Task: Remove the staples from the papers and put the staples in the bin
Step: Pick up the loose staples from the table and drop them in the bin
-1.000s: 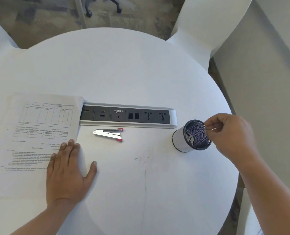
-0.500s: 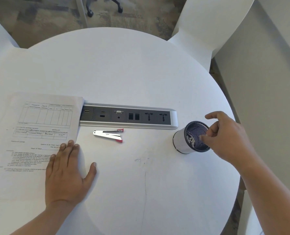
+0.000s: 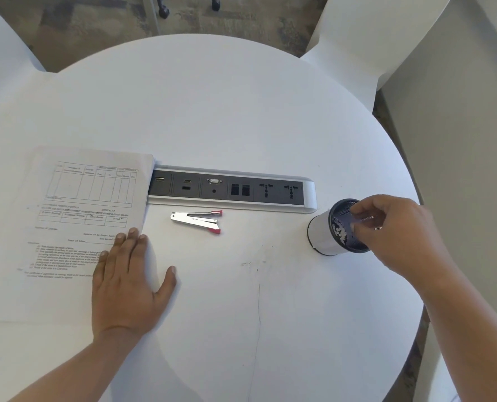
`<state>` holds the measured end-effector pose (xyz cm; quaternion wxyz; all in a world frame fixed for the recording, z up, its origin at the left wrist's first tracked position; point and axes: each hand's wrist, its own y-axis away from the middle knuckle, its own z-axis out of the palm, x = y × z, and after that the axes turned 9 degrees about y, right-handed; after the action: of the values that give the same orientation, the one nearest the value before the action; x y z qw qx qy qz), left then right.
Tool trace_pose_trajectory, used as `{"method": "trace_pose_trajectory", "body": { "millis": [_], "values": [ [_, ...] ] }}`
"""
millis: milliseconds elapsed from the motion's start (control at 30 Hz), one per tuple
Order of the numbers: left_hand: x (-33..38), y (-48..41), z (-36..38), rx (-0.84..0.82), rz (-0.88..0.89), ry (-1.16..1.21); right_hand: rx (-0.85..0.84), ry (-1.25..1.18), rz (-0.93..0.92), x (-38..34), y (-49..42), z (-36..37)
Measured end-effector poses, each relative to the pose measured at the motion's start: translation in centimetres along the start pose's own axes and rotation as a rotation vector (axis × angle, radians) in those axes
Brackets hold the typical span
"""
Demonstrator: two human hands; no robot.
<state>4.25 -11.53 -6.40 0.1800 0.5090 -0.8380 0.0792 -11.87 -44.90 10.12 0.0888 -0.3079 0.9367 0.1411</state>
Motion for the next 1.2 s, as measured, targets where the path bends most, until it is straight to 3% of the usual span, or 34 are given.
{"method": "trace_pose_trajectory", "body": {
  "millis": [100, 300, 467, 600, 733, 867, 1033, 1200],
  "values": [
    [0.0, 0.0, -0.1, 0.006, 0.006, 0.000, 0.021, -0.120, -0.048, -1.8, 1.5, 0.2],
    [0.0, 0.0, -0.2, -0.015, -0.008, -0.003, -0.193, -0.151, -0.162, -4.2, 4.1, 8.1],
    [-0.1, 0.0, -0.1, -0.011, -0.006, -0.001, -0.129, -0.152, -0.113, -4.8, 4.6, 12.9],
    [0.0, 0.0, -0.2, -0.016, -0.011, 0.001, -0.090, -0.003, -0.142, -5.7, 5.4, 13.2],
    [0.1, 0.0, -0.3, -0.023, -0.014, -0.006, -0.134, 0.155, -0.298, -6.8, 7.0, 13.8],
    [0.1, 0.0, -0.4, -0.027, -0.019, -0.007, -0.172, 0.136, -0.370, -8.1, 7.4, 14.5],
    [0.2, 0.0, -0.3, -0.026, -0.018, 0.002, -0.096, -0.098, -0.233, -8.2, 5.4, 13.3],
    [0.1, 0.0, -0.2, -0.024, -0.017, 0.000, -0.149, 0.023, -0.265, -7.4, 4.5, 12.8]
  ]
}}
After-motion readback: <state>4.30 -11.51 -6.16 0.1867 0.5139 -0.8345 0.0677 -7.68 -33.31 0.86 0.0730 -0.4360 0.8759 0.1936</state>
